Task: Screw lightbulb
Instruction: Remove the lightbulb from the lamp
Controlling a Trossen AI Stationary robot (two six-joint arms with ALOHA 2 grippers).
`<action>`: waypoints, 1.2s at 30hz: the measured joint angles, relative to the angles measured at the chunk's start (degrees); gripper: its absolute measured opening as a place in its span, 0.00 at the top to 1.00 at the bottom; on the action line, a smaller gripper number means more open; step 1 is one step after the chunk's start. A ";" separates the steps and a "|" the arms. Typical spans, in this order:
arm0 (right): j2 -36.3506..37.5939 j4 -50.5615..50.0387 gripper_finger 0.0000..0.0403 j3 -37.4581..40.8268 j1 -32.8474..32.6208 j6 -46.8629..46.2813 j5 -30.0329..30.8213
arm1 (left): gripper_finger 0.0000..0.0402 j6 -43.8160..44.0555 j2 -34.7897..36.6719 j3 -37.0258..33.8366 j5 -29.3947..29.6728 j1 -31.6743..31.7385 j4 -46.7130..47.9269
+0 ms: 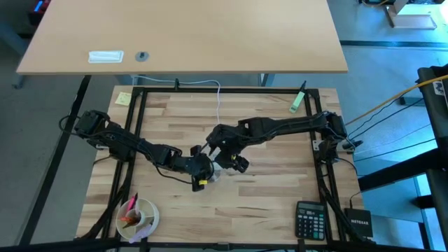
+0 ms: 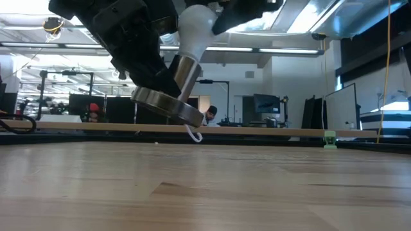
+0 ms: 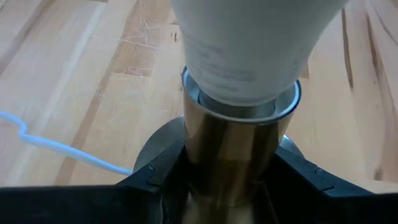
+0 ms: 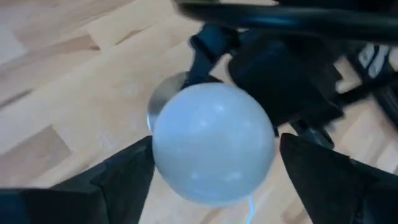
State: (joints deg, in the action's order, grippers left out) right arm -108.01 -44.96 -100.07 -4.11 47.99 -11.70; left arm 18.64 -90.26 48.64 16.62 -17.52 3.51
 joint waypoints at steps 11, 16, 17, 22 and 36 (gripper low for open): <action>0.13 -18.83 0.11 -11.48 0.02 -43.66 -0.80 | 0.59 0.50 0.00 0.02 -0.33 0.00 0.58; 0.13 -17.04 0.11 -10.48 0.05 -74.89 -0.81 | 0.59 2.92 0.00 0.02 -0.24 0.00 0.54; 0.13 -16.67 0.11 -9.85 0.04 -79.52 -0.24 | 0.59 3.34 0.00 0.02 -0.22 0.00 0.54; 0.13 -12.14 0.11 -6.25 0.05 -92.77 0.34 | 0.60 6.12 0.00 0.02 0.29 0.04 0.51; 0.09 -3.92 0.11 1.01 0.75 -108.09 -1.59 | 0.60 9.92 0.00 0.01 0.52 0.73 0.08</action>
State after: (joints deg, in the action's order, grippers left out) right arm -107.92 -48.87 -99.06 -3.36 -60.10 -13.29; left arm 28.56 -90.26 48.65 17.15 -16.79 3.60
